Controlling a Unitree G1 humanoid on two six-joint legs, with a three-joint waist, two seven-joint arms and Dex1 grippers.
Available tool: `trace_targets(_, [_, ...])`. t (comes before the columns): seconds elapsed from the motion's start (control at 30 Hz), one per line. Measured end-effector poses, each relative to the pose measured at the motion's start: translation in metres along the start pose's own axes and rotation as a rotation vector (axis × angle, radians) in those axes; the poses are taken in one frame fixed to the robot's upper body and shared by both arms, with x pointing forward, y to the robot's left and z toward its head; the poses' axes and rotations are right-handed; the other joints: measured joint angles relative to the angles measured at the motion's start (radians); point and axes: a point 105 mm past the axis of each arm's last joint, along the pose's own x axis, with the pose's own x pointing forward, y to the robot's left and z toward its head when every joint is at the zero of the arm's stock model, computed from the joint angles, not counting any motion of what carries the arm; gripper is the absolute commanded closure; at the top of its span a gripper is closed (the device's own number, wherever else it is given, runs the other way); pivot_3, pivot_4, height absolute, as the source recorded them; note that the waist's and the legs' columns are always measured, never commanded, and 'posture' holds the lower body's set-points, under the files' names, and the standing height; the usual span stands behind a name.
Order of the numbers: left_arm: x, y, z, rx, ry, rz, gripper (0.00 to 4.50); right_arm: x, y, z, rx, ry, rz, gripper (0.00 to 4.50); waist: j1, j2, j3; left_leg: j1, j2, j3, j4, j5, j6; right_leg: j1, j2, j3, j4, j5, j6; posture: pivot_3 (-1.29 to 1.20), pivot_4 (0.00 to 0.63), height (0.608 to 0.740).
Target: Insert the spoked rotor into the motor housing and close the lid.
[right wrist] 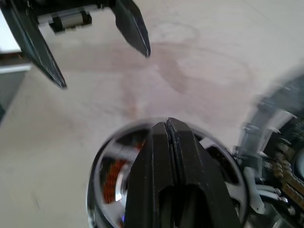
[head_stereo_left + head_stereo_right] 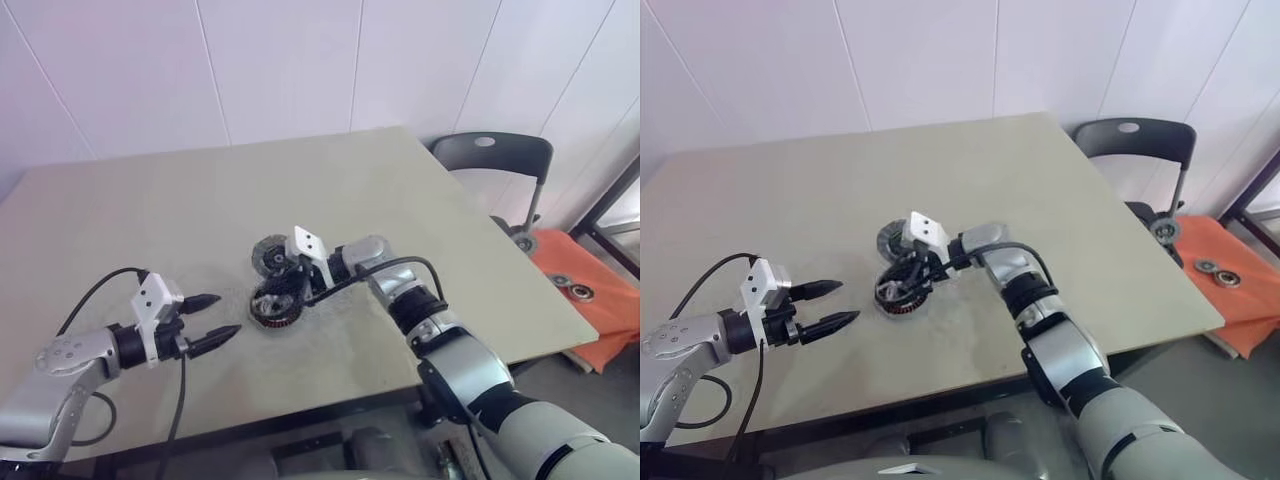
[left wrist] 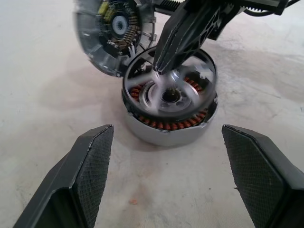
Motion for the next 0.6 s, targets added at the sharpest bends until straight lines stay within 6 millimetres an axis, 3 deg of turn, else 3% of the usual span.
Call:
trace_targets(0.23, [-0.001,0.000,-0.001,-0.006,0.002,0.003,0.62,-0.017,0.021,0.019,0.052,-0.059,0.171,4.48,0.003,0.000,0.000,0.000,0.000,0.000,0.000,0.000,0.000,0.000,0.000,-0.001,0.000,0.000,0.000,0.00,0.000,0.740])
trace_targets(0.6, [-0.001,0.000,-0.003,-0.010,0.005,0.008,0.62,-0.030,0.014,0.015,0.036,-0.028,0.125,4.48,0.004,0.000,0.000,0.000,0.000,0.000,0.000,0.000,0.000,0.000,0.000,-0.001,0.000,0.000,0.000,0.00,0.000,0.740])
